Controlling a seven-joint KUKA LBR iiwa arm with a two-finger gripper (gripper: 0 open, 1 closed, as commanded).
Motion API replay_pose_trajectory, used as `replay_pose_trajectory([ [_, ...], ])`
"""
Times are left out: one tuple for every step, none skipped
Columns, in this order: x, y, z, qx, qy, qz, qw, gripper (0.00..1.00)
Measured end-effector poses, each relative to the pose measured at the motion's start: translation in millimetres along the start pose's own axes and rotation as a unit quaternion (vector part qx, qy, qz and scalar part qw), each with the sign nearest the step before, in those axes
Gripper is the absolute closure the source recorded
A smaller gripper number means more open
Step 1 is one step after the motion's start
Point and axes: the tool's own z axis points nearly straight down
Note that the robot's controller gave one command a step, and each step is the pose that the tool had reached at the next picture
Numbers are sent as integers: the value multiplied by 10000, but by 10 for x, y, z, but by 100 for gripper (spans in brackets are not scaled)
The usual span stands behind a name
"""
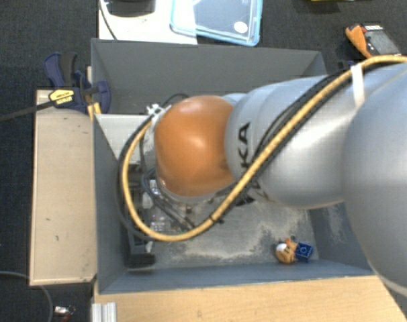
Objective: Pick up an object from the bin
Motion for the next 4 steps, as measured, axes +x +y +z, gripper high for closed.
replay_pose_trajectory([
  [-666,-690,1025,-15,-21,217,9998,0],
  [-771,-748,846,-32,-31,571,9984,0],
  [-1104,-1137,841,-2,-22,-292,9996,0],
  [-1119,-1139,1124,-52,-125,107,9999,0],
])
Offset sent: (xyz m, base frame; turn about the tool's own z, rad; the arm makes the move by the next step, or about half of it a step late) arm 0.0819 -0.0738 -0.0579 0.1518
